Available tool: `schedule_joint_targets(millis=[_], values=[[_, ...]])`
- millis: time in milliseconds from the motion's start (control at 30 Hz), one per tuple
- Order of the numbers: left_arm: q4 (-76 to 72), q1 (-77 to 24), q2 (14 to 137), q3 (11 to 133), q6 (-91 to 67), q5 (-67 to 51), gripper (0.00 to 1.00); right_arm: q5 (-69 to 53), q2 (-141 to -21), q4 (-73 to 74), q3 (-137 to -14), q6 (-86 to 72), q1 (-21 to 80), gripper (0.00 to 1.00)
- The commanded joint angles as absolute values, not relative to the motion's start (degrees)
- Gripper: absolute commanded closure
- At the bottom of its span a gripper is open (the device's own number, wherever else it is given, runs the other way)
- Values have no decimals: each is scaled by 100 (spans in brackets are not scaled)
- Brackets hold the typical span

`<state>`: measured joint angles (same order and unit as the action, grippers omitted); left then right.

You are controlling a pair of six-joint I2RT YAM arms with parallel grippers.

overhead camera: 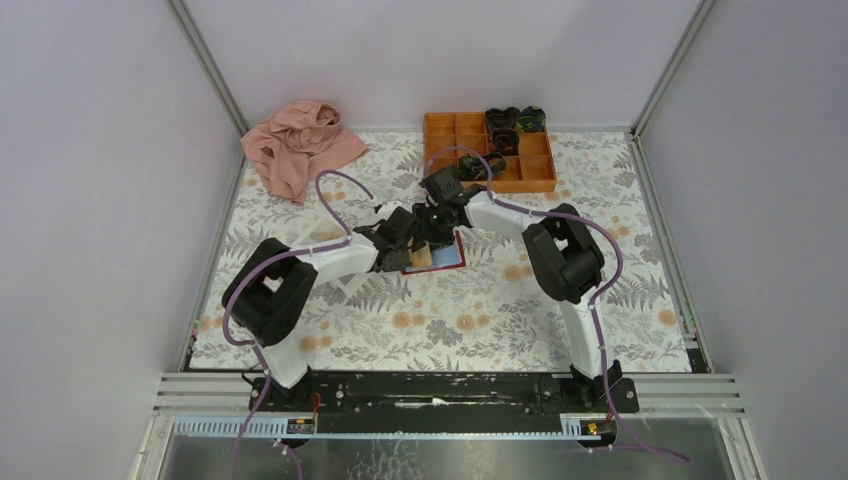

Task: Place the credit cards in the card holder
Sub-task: Insert the credit card into the card holder.

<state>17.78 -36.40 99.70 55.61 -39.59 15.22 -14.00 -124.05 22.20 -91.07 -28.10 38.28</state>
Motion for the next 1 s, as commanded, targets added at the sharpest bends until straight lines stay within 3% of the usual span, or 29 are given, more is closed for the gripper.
schedule_joint_targets(millis=[0,967], values=[[1481,-3737,10121,5458,-4157,1160,100,-1443,-12071,2285,-8954,-2671,4061,47],[1477,-3713,9959,5309,-4100,1259,100,-442,-11327,1864,-8560,-2623,3876,49]])
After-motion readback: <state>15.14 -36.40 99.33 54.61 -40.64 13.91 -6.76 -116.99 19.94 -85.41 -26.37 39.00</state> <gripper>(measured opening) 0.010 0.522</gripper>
